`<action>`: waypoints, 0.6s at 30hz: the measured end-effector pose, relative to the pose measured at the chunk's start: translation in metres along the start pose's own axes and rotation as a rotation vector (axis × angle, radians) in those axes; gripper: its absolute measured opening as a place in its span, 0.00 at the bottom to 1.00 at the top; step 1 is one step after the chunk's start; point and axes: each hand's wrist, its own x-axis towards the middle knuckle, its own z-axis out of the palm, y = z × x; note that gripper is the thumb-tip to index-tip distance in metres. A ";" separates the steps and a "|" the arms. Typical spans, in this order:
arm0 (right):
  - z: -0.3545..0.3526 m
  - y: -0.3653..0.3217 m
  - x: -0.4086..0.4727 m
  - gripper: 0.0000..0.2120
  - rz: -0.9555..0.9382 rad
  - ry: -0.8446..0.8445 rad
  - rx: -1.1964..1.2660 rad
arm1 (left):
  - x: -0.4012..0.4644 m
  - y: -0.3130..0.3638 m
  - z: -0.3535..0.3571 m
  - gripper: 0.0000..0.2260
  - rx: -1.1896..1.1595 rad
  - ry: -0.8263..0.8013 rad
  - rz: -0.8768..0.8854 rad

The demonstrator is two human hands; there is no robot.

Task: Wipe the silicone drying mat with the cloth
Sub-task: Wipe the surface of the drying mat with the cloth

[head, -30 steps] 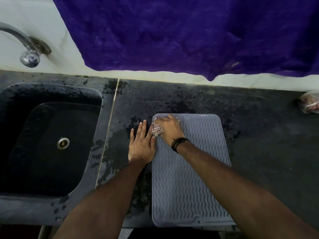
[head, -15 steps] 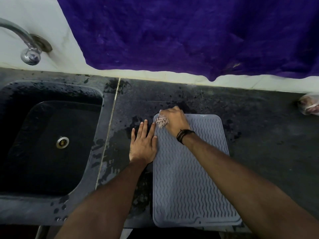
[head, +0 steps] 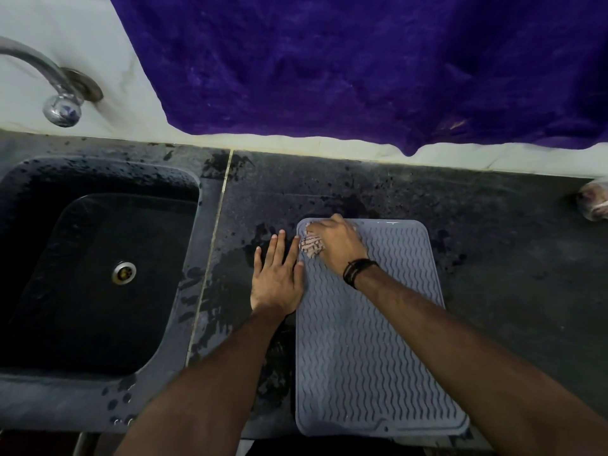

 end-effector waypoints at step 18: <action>-0.008 0.016 0.003 0.26 0.082 -0.027 0.036 | 0.001 0.000 -0.001 0.26 -0.011 -0.014 -0.015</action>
